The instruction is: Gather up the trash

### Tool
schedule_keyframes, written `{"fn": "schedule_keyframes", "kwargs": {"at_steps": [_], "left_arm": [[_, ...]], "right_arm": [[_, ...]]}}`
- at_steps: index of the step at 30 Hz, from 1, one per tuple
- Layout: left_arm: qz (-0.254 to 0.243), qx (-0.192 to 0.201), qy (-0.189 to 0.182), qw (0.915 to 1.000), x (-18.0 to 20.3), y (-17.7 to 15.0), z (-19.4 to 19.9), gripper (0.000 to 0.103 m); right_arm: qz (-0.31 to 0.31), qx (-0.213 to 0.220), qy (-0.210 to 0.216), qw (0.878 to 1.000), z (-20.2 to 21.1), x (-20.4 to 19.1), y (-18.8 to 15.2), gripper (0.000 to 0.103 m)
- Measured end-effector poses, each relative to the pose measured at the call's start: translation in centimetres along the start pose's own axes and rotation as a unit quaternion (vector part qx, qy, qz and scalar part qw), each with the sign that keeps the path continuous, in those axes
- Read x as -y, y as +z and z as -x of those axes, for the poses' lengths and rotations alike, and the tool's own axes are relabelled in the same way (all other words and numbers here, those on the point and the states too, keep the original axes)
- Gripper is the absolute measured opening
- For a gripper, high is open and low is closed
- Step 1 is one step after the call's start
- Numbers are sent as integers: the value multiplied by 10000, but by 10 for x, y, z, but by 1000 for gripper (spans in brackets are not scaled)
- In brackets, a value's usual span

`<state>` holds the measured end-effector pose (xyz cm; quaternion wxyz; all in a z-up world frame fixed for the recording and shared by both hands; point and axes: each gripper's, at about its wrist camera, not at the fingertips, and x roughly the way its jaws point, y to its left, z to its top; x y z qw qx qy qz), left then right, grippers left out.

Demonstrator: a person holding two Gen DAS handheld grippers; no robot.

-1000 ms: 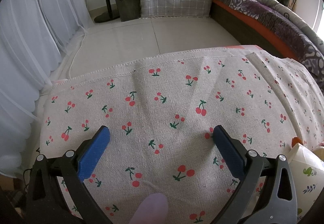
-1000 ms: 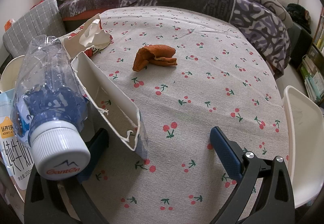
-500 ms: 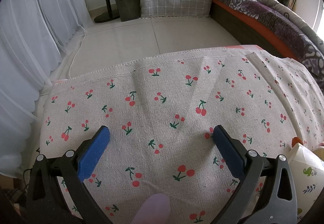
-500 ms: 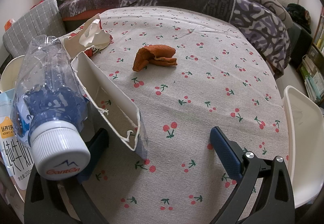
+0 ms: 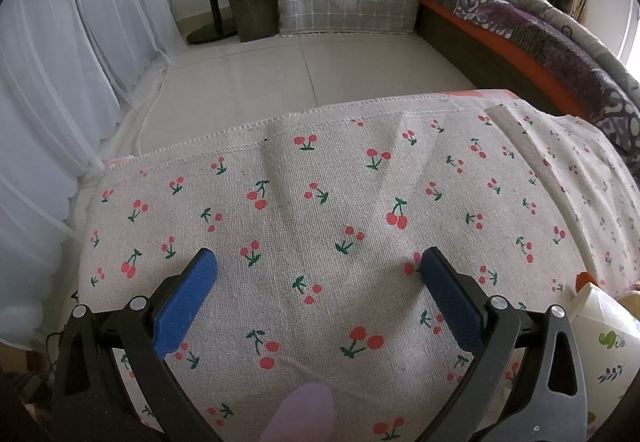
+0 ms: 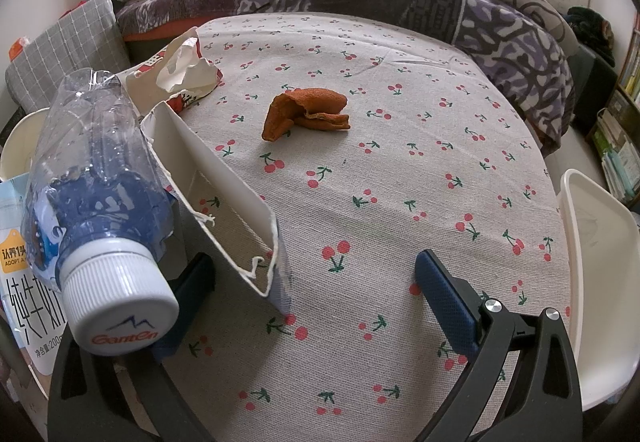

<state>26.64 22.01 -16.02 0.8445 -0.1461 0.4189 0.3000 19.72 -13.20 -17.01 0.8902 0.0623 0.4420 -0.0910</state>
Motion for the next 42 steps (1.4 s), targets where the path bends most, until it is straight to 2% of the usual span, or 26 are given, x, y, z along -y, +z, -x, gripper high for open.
{"fn": "schedule_keyframes", "kwargs": {"at_steps": [2,6,8,13,19,25,28,33,38,42], "left_arm": [[-163,4,-56,9999,-4,-1,2,97],[-138,-72,124,9998,-19,1,13,96],[-62,42,131,9999,-26,11,27,96],[87,446,-129,9989,-37,40,77,96],[-202,710,-354,9966,-25,50,116,96],[-637,1086,-575,9904,-16,59,148,96],[-668,1149,-636,9891,-23,54,159,96],[-887,1009,-715,9884,-26,36,173,96],[-1038,1166,-712,9852,-33,21,197,96],[-1103,1283,-940,9811,-33,13,210,96]], "right_arm": [[-1,1,-1,10000,0,0,0,97],[-1,2,-4,10000,0,0,0,97],[-1,3,-4,10000,0,0,0,97],[-2,3,-6,10000,0,0,0,97],[-1,4,-8,10000,0,0,0,97],[0,7,-12,10000,0,0,0,97],[0,9,-15,10000,0,0,0,97],[0,11,-18,10000,0,0,-1,97],[-1,11,-22,10000,0,0,0,97],[-2,12,-24,10000,0,0,-1,97]]}}
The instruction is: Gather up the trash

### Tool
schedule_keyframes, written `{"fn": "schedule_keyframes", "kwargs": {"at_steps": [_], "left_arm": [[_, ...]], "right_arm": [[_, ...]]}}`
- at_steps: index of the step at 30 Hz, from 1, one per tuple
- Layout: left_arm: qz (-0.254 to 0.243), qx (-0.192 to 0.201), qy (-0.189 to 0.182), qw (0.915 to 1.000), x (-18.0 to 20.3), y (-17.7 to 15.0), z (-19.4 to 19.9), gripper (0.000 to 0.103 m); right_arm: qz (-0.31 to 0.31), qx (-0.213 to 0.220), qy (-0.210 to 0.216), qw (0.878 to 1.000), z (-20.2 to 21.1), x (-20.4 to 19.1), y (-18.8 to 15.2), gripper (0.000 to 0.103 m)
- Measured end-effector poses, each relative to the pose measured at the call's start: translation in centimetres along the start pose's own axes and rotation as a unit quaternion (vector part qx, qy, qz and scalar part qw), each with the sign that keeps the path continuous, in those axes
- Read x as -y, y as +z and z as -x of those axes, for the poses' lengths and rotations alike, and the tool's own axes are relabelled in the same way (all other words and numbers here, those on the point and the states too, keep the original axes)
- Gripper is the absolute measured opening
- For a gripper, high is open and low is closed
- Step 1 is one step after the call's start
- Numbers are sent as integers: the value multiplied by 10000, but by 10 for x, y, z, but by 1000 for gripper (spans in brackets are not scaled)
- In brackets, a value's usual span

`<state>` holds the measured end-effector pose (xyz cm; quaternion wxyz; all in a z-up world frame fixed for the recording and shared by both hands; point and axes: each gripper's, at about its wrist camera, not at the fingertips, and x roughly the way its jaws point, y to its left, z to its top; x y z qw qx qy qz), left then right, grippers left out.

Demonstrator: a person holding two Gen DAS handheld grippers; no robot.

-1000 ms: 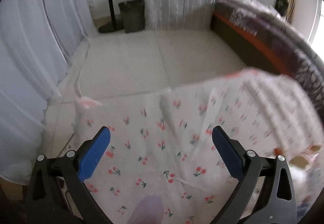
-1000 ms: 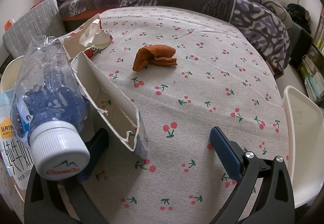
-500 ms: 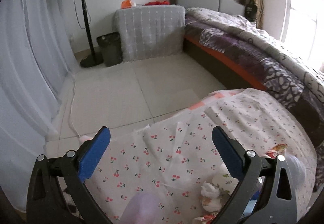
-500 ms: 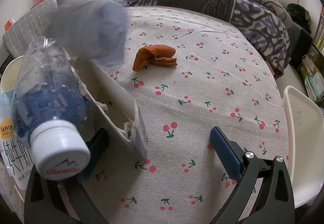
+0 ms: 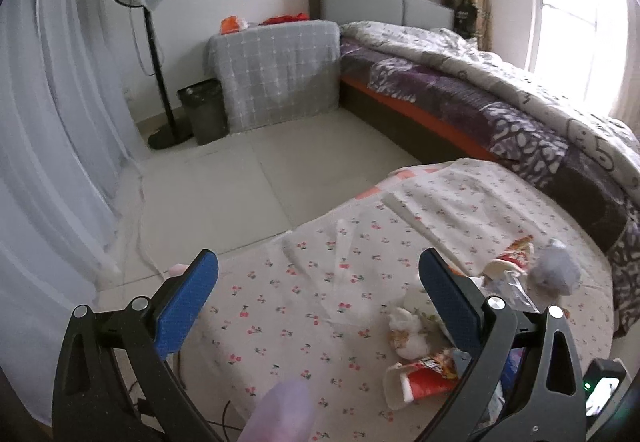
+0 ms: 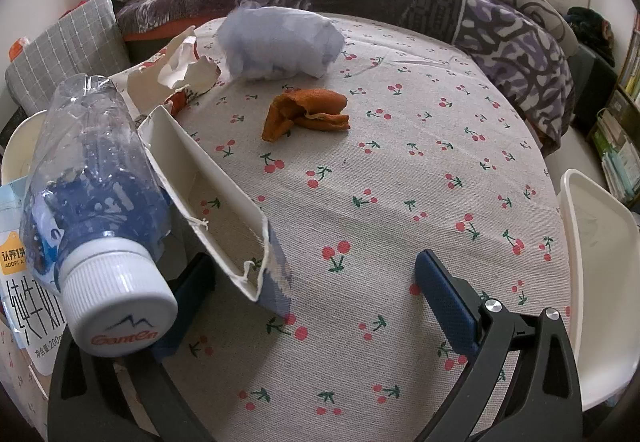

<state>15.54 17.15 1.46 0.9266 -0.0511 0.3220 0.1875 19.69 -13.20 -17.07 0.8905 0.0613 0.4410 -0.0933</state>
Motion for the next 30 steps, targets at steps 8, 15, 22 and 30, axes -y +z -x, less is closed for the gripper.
{"fn": "schedule_keyframes", "kwargs": {"at_steps": [8,15,22,30], "left_arm": [[-395,-16,-830,9958,32,-24,-5,96],[-808,45,-1035,9913,59,-35,3,96],[-601,-416,-1586,9846,60,-40,0,96],[-975,56,-1514,9836,71,-52,47,96]], "right_arm": [[3,2,1,10000,0,0,0,97],[16,-5,-5,10000,-2,0,2,98],[21,-100,-32,9999,-2,3,4,98],[257,61,245,9994,78,40,1,98]]}}
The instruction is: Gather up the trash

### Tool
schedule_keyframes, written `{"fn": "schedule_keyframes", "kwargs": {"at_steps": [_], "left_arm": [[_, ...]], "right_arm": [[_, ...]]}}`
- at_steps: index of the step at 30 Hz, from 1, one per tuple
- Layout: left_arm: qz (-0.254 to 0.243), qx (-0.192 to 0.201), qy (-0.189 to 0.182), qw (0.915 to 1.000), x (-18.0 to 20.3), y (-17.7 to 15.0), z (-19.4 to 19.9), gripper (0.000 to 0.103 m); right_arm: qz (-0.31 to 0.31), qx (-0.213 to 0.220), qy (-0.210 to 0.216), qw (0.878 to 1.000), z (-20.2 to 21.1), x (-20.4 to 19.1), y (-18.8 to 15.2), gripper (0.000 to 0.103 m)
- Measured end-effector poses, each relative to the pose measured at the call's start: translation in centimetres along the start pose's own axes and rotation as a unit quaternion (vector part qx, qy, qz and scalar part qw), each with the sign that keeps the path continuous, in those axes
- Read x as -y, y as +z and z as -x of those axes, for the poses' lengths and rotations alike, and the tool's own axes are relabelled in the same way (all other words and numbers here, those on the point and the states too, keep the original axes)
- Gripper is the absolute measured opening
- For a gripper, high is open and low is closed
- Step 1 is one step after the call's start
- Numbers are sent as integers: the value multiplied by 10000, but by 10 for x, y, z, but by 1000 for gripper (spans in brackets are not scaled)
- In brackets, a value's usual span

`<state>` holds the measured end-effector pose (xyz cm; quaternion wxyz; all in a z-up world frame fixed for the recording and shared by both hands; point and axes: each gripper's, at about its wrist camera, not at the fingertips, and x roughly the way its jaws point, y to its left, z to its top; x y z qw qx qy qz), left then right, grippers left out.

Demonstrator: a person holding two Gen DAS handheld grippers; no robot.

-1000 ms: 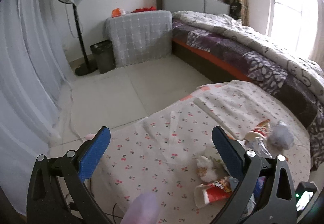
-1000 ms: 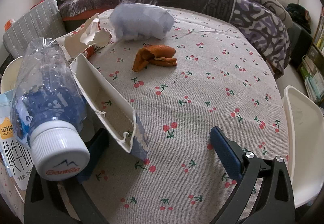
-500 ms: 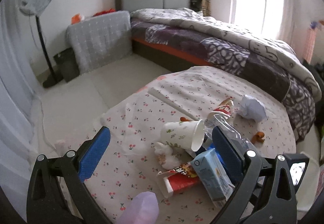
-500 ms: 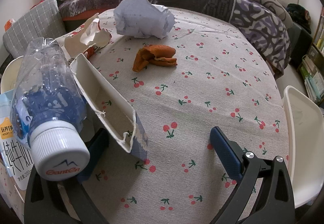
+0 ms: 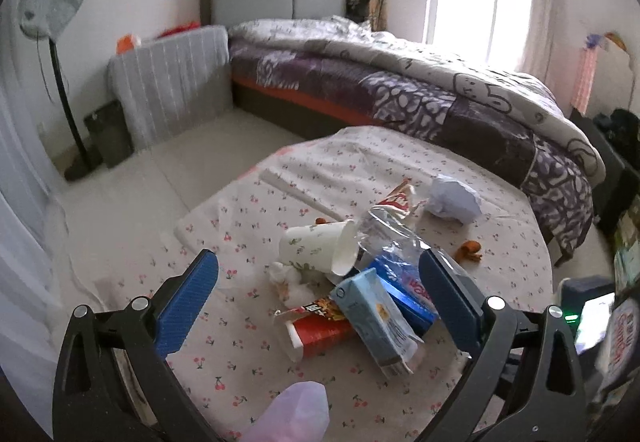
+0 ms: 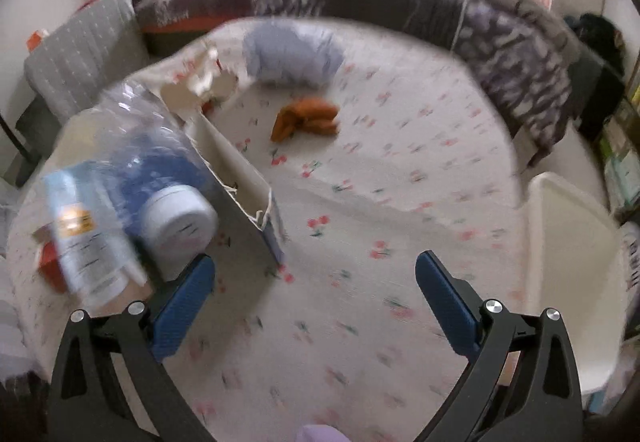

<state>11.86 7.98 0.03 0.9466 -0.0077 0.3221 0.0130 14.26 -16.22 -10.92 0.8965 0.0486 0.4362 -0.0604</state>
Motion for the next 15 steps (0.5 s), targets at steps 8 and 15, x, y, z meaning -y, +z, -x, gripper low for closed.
{"fn": "schedule_keyframes", "kwargs": {"at_steps": [8,15], "left_arm": [[-66,1245,-14,9922,35,0,79,96],[74,1307,-309,9909,52,11,97,96]], "right_arm": [[22,1249,-250,9919,126,32,16,98],[-56,1951,-300,9803,179,50,24,98]]}}
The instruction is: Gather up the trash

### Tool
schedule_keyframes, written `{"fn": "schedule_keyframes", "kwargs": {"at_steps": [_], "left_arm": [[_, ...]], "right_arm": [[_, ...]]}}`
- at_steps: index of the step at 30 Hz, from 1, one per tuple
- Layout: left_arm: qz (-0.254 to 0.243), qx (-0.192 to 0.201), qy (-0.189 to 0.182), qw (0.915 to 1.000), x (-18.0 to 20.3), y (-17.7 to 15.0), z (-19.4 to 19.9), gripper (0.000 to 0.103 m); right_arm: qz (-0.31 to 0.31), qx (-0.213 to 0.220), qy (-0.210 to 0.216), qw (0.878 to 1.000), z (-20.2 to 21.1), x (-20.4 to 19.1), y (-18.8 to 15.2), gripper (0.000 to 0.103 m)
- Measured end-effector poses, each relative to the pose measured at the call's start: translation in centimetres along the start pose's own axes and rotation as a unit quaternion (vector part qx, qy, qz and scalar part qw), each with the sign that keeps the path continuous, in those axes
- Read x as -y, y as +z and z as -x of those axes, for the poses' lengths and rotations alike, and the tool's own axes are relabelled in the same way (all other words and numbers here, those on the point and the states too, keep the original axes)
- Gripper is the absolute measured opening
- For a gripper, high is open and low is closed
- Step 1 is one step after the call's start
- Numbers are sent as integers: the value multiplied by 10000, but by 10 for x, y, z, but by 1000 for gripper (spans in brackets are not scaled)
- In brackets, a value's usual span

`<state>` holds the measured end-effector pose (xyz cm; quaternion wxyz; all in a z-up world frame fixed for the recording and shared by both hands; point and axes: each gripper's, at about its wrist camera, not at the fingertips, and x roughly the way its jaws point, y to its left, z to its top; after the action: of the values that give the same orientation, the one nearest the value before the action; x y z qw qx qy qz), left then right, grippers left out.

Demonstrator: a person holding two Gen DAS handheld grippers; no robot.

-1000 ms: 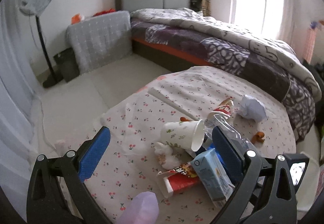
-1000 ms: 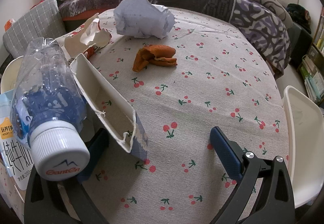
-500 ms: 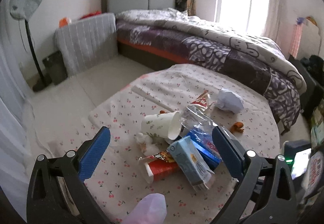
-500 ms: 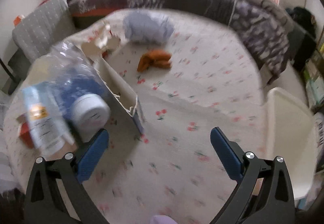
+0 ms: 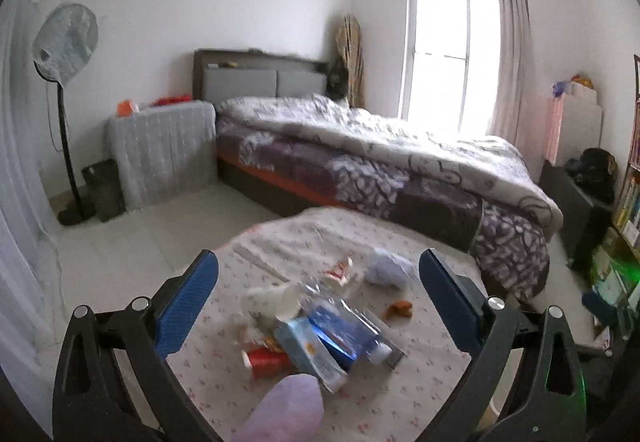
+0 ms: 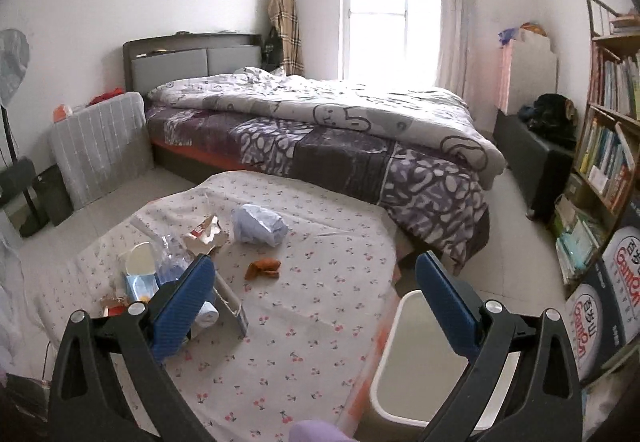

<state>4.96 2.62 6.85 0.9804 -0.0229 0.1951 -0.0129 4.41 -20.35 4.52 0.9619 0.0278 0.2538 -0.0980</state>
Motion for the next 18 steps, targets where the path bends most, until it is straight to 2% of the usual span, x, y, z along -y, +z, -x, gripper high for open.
{"fn": "schedule_keyframes", "kwargs": {"at_steps": [7,11,18], "left_arm": [[-253,-366,-62,9990,26,-17,-24,96],[-464,-413,-4,9981,40,-31,-32,96],[-356,-626,-145,9973,47,-38,-43,96]], "right_arm": [[-223,-85,-312,9992,-16,21,-10,98],[-711,-276,-288,9967,-28,39,-16,98],[-1052,-292,-369,9933,-29,55,-13,98]]}}
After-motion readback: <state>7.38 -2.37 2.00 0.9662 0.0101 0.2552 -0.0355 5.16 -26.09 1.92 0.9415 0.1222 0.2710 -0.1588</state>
